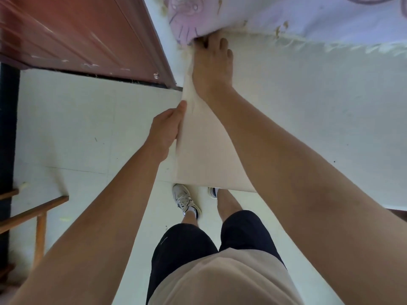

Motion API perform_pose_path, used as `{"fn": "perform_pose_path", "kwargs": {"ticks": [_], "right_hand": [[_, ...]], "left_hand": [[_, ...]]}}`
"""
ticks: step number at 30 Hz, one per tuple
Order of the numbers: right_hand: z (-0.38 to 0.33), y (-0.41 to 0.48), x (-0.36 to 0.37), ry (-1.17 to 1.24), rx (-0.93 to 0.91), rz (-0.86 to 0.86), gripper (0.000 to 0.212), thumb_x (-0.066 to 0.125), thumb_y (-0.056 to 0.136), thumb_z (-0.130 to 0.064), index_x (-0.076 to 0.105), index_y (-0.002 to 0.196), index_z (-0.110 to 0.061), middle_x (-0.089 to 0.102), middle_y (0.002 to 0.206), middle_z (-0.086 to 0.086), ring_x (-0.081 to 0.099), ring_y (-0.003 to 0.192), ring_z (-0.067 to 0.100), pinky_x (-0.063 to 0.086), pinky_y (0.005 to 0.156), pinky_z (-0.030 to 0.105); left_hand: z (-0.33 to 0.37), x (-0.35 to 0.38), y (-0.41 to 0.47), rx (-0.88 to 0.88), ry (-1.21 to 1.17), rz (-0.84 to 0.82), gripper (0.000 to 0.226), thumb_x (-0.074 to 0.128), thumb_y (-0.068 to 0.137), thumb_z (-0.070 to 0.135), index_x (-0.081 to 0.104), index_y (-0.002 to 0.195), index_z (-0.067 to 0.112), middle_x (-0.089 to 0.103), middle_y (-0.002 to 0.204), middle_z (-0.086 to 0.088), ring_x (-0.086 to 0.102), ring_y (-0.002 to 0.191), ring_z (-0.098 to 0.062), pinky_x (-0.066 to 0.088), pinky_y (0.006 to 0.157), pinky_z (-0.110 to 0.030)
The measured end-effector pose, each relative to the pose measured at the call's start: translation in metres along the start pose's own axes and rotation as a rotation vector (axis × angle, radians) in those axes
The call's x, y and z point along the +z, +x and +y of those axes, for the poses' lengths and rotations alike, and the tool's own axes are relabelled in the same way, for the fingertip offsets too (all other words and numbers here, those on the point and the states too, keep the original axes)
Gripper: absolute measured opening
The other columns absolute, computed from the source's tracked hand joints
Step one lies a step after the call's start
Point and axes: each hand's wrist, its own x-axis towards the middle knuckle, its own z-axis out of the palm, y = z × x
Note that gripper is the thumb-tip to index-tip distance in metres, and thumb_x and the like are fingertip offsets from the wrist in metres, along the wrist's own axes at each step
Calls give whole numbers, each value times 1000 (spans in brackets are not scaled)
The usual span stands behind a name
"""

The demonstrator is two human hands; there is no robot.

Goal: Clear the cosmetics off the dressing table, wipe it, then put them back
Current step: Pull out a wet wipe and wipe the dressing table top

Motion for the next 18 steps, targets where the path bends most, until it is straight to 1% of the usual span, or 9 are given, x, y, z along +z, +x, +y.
{"fn": "perform_pose_path", "kwargs": {"ticks": [3, 5, 7, 8, 10, 12, 14, 16, 18], "right_hand": [[3, -26, 1, 25, -187, -27, 55, 42, 87, -4, 49, 139, -23, 43, 137, 17, 47, 115, 34, 39, 93, 39], [27, -47, 0, 85, -302, -43, 60, 42, 87, -4, 50, 141, -30, 48, 124, 11, 48, 106, 31, 36, 88, 37], [62, -71, -2, 101, -340, -41, 61, 42, 90, -4, 49, 143, -33, 50, 116, 10, 48, 100, 30, 34, 86, 37], [81, -82, -3, 100, -282, -12, 61, 43, 90, -4, 49, 144, -33, 50, 115, 11, 49, 99, 32, 34, 86, 39], [113, -100, -5, 90, -37, 61, 61, 42, 91, -5, 48, 145, -34, 50, 117, 12, 49, 100, 34, 35, 88, 41], [125, -108, -6, 80, 195, 103, 62, 40, 91, -5, 46, 145, -35, 48, 118, 12, 49, 101, 33, 36, 89, 41], [113, -110, -5, 56, 240, 108, 63, 38, 89, -3, 45, 145, -33, 48, 117, 13, 49, 100, 33, 37, 87, 40], [87, -121, -5, 60, 103, 53, 66, 37, 86, -2, 47, 145, -30, 49, 117, 15, 50, 98, 35, 38, 85, 42], [61, -148, -1, 101, -127, -30, 63, 39, 86, -4, 51, 143, -28, 53, 114, 17, 52, 96, 38, 38, 83, 43]], "left_hand": [[-7, -2, -4, -27, -35, 3, 42, 50, 96, 48, 66, 100, 9, 66, 100, -8, 59, 88, -18, 50, 88, -36], [-15, -3, -8, -29, -21, 20, 23, 49, 95, 37, 59, 94, 17, 58, 93, -8, 51, 85, -19, 45, 84, -36], [-24, -6, -12, -30, -27, 43, 19, 50, 93, 27, 62, 91, 13, 58, 90, -9, 51, 83, -19, 46, 83, -37], [-29, -7, -14, -37, -32, 47, 22, 51, 93, 23, 66, 91, 7, 61, 90, -9, 54, 83, -19, 49, 84, -38], [-38, -11, -19, -48, -29, 38, 29, 51, 95, 20, 68, 98, -4, 69, 96, -12, 61, 85, -19, 54, 87, -38], [-47, -16, -27, -46, -12, 1, 26, 52, 96, 18, 71, 101, 0, 73, 102, -13, 67, 87, -19, 55, 86, -38], [-55, -24, -32, -35, 6, -45, 23, 53, 95, 16, 72, 100, 4, 75, 99, -10, 68, 86, -19, 57, 81, -35], [-61, -30, -38, -41, -25, -72, 26, 49, 98, 20, 72, 98, 7, 75, 92, -6, 68, 86, -19, 55, 75, -31], [-65, -33, -42, -86, -153, -90, 44, 36, 105, 34, 69, 101, 6, 74, 93, -6, 68, 87, -20, 55, 78, -32]]}}
